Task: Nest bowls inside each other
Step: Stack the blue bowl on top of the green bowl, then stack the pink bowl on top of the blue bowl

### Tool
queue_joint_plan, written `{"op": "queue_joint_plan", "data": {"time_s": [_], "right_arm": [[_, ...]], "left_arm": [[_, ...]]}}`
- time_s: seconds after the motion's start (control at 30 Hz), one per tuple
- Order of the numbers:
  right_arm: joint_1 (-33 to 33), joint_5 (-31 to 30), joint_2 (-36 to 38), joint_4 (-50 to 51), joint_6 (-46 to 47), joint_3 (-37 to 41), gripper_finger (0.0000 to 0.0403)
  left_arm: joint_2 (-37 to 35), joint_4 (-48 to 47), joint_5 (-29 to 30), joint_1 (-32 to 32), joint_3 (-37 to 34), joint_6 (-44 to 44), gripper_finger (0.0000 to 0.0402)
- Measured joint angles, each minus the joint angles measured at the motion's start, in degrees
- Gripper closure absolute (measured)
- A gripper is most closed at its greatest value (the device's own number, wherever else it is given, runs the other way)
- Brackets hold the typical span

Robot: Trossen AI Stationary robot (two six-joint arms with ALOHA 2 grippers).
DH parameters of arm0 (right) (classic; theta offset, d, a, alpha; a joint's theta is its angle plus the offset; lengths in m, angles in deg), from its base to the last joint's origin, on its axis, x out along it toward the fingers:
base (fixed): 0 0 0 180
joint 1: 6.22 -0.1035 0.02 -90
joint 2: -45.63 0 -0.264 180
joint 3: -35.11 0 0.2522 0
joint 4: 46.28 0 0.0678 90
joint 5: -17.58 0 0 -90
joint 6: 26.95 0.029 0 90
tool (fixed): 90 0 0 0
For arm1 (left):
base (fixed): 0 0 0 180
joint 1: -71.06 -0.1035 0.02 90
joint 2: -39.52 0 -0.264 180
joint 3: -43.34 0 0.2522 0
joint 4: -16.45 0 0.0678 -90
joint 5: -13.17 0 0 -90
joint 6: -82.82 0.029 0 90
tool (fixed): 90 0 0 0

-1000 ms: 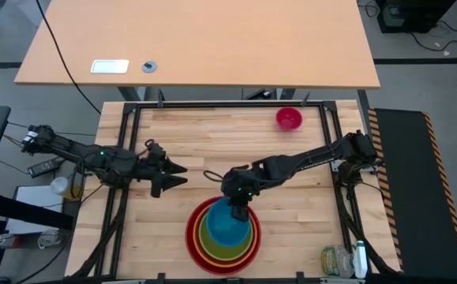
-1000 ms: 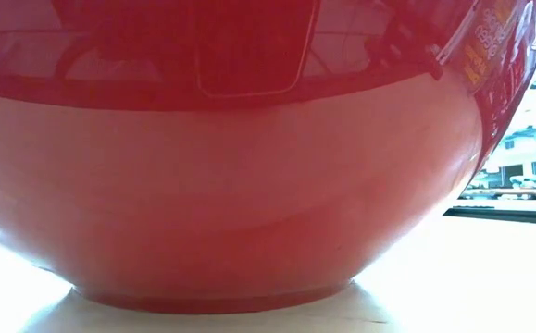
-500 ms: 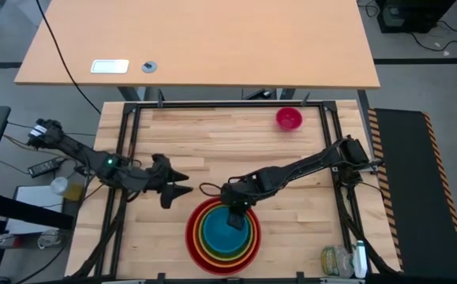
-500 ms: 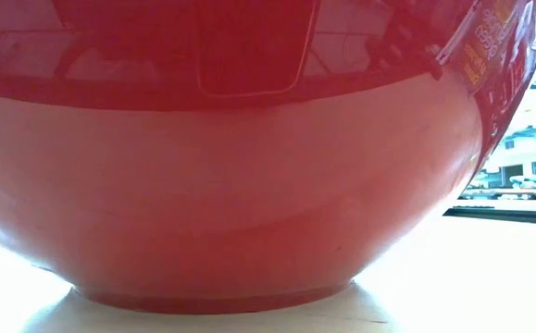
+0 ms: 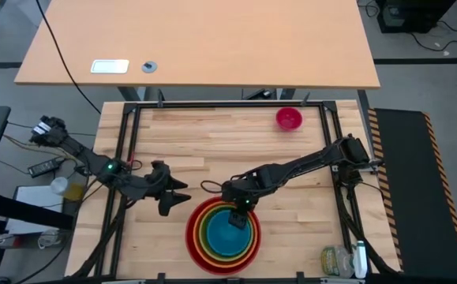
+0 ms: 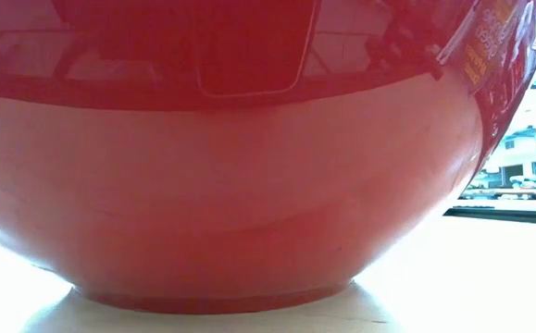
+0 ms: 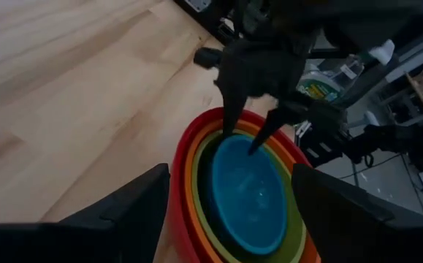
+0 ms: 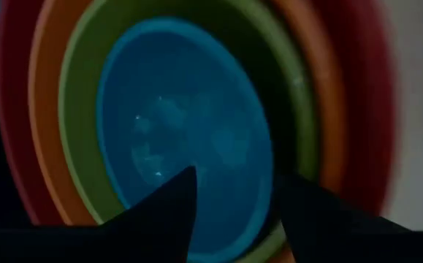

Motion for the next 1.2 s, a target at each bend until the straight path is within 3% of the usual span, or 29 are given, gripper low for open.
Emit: {"op": "queue_joint_plan", "data": {"time_s": [0.2, 0.43, 0.67, 0.97, 1.2], "right_arm": [[1.83, -3.97, 3.41, 4.87, 0.04, -0.04, 0.0212], [4.76, -14.59, 6.43, 17.07, 2.37, -0.07, 0.0212], [8.71, -14.83, 6.91, 18.73, -0.05, 1.99, 0.022], [15.58, -12.13, 8.97, 14.23, -0.6, 13.78, 0.0233], [23.44, -12.55, 15.6, 7.57, 1.84, 23.68, 0.0236]], "left_arm": [[0.0, 0.11, 1.99, 2.05, 0.0, -0.57, 0.0111], [0.0, 0.37, 2.57, 3.67, 0.0, -0.88, 0.0111], [-0.02, 0.45, 2.62, 3.82, 0.0, -1.27, 0.0111], [-0.03, 0.28, 2.63, 3.8, -0.01, -1.25, 0.0111], [-0.02, -0.55, 2.64, 3.67, -0.02, -0.48, 0.0111]]}}
